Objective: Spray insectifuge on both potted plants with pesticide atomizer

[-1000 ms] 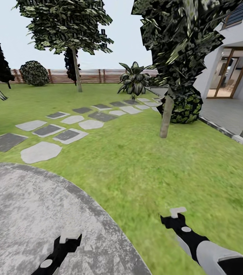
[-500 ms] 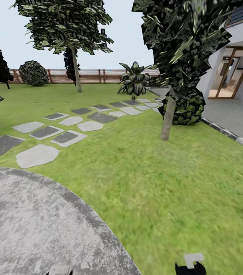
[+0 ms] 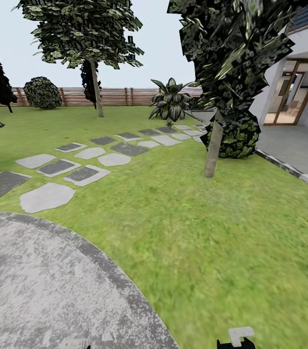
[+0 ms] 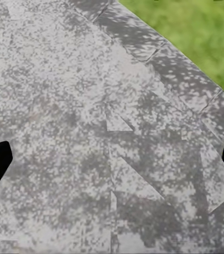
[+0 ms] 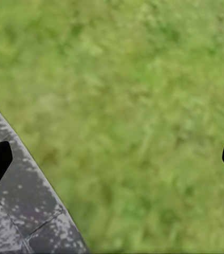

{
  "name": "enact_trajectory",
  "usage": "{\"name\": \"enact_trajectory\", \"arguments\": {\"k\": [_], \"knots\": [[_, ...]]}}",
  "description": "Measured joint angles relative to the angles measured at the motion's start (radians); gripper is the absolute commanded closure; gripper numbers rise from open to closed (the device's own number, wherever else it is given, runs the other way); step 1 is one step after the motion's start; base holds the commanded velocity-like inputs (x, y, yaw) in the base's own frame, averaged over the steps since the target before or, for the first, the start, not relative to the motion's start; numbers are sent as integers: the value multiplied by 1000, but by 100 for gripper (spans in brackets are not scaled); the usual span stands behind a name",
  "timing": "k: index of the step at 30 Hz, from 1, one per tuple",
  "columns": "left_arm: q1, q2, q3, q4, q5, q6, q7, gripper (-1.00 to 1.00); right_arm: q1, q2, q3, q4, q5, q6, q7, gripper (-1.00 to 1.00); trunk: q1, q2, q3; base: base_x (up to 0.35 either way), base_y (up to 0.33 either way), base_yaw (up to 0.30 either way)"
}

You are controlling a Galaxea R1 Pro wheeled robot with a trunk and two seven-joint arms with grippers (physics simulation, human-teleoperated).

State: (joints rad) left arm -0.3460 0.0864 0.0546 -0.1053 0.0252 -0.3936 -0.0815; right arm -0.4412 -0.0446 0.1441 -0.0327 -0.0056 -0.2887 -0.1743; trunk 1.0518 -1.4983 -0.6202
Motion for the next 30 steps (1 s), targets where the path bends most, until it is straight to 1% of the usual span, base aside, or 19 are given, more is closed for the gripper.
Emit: {"name": "enact_trajectory", "arguments": {"k": [3, 10, 23, 27, 30], "knots": [[0, 0, 4, 0, 3, 0, 2, -100, 0, 0, 0, -2, 0, -1, 0, -100, 12, -21, -9, 0, 0, 0], [0, 3, 8, 1, 4, 0, 31, -100, 0, 1, 3, -2, 4, -1, 0, -100, 38, -70, -31, 0, 0, 0], [0, 3, 9, 2, 4, -1, 34, -100, 0, 0, 0, -3, 0, -1, 0, -100, 88, -161, -72, 0, 0, 0], [0, 8, 9, 2, 4, -1, 34, -100, 0, 0, 0, -5, 0, -2, 1, -100, 104, -189, -87, 0, 0, 0], [0, 10, 9, 2, 4, -1, 34, -100, 0, 0, -2, -7, 0, -20, 0, -100, 115, -210, -101, 0, 0, 0]]}}
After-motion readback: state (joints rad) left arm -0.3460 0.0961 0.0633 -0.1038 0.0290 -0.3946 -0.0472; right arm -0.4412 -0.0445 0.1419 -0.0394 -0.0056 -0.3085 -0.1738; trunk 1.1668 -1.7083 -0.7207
